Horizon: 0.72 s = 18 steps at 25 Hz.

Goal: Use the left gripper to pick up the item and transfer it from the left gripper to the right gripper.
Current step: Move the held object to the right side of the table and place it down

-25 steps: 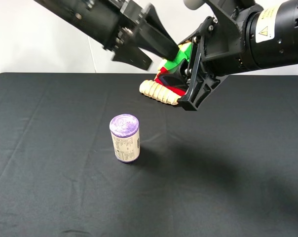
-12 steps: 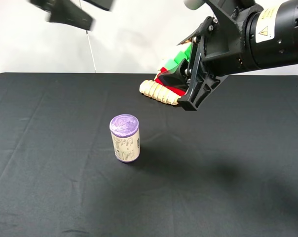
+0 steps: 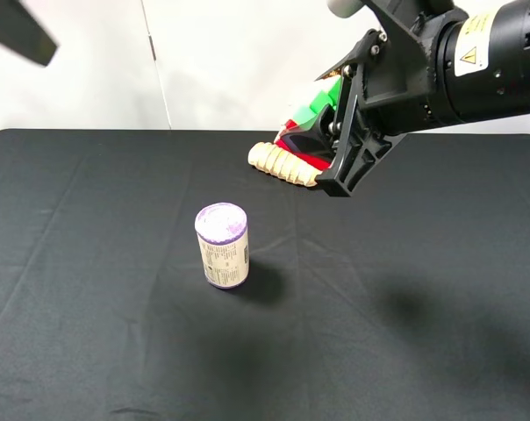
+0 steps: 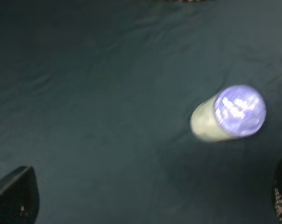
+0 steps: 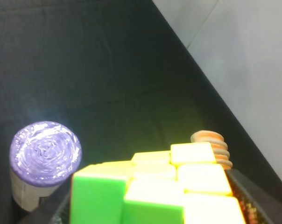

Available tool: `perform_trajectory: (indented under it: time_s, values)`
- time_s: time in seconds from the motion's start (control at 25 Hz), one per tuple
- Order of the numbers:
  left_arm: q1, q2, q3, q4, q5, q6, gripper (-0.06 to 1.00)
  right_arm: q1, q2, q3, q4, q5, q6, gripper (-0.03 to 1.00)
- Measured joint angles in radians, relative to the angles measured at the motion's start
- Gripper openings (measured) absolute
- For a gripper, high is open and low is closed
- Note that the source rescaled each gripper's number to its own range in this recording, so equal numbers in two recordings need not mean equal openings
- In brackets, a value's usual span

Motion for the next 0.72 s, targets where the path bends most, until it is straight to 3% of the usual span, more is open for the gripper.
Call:
perform_trajectory:
  time_s: [0.36, 0.72]
  values:
    - [0.0, -0.311, 0.288, 0.063, -0.068, -0.034, 0.98, 0.0, 0.0, 0.0, 0.014, 0.0, 0.0, 0.0]
    - [0.0, -0.761, 0.576, 0.088, -0.07, -0.067, 0.98, 0.0, 0.0, 0.0, 0.016, 0.01, 0.0, 0.0]
